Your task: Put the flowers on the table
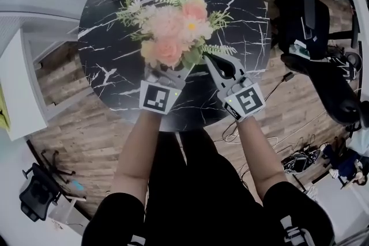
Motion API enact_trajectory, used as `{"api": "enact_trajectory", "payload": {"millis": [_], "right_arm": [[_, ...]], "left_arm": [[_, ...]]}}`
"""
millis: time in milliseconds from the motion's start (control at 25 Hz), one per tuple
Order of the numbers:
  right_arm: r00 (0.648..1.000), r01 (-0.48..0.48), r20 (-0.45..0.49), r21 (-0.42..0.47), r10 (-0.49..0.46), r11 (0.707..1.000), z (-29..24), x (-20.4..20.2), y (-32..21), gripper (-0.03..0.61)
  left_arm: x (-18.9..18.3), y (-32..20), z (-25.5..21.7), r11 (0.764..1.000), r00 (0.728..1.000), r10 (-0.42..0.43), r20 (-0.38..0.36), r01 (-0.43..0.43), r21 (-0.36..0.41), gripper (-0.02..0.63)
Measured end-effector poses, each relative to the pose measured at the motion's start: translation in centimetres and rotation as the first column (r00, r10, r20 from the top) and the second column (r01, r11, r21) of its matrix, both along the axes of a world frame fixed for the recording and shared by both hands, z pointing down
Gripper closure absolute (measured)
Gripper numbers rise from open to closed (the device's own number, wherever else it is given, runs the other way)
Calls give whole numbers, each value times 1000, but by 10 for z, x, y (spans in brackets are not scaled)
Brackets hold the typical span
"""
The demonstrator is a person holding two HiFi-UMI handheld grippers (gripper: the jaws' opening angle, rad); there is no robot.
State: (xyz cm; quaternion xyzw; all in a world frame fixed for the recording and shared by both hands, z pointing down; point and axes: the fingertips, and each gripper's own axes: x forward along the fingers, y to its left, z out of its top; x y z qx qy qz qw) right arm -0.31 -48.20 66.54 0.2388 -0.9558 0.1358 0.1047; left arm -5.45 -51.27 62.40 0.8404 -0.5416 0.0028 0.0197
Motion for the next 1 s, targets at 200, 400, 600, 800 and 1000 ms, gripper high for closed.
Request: {"api": "enact_trajectory", "payload": {"millis": [200, 400, 600, 800, 1000], "right_arm": [[1000, 4, -2, -2, -4, 1000, -3, -1, 1, 555], [1000, 9, 4, 1, -9, 1000, -9, 1, 3, 555], [1000, -2, 12, 6, 2, 1000, -18, 4, 5, 555], [1000, -14, 14, 12, 14, 1000, -29, 4, 16, 555], [999, -36, 14, 32, 36, 999, -47, -2, 30, 555]], "left_arm": [[1, 2, -1, 1000, 1000, 11, -3, -11, -8, 278], [0, 7, -3, 1000, 1000, 21, 3, -21, -8, 267], [-5, 8, -5, 1000, 1000, 19, 22, -19, -19, 262], [-14, 26, -7, 999, 999, 20, 36, -19, -34, 261], [-26, 55, -14, 997, 998, 24, 54, -20, -70, 262]]}}
